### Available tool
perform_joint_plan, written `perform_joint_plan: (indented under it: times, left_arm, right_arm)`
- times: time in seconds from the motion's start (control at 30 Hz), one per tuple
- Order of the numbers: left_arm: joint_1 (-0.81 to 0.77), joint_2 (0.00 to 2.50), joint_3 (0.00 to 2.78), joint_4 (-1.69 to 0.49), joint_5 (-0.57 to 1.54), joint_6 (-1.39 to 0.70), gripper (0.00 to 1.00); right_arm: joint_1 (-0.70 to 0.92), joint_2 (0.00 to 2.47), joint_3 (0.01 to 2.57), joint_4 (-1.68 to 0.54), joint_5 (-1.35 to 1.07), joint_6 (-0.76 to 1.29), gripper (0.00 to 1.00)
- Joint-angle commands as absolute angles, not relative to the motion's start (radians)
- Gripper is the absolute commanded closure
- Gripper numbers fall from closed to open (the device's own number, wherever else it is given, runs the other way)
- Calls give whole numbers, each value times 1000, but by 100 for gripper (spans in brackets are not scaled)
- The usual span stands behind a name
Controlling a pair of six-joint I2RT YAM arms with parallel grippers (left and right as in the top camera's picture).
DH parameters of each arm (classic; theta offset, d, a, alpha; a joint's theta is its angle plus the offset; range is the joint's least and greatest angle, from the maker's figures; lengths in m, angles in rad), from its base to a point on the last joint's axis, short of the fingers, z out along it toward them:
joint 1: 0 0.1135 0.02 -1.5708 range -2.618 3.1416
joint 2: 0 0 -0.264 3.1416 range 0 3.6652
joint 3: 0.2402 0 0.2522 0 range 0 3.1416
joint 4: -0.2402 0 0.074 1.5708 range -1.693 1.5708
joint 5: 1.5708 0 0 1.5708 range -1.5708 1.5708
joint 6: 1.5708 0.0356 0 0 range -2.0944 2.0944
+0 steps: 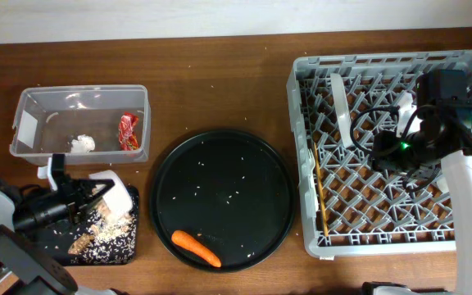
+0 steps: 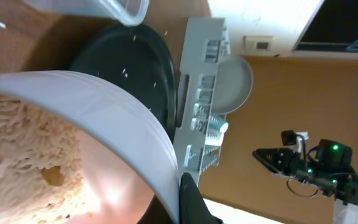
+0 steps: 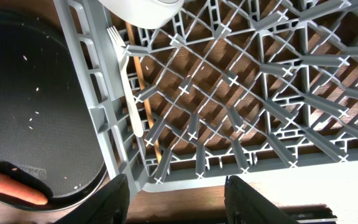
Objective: Sort waste into correct bins and load items into the dishwasher rack
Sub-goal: 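Tilt the bowl with the left gripper to pour contents onto the black tray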
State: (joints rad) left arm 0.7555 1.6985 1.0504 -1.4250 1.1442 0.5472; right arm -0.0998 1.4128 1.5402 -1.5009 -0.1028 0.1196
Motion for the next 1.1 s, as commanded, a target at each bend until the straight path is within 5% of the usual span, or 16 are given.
perform_joint_plan:
  times: [0.0,1.07]
  left_arm:
    - [801,1672,1040,-1430,1236,619,100]
    - [869,1669,1025,-1555,1351,822,100]
  right_arm:
    - [-106,1407,1537,-1505,-93,112,47]
    - [-106,1407,1537,-1514,-63,112,47]
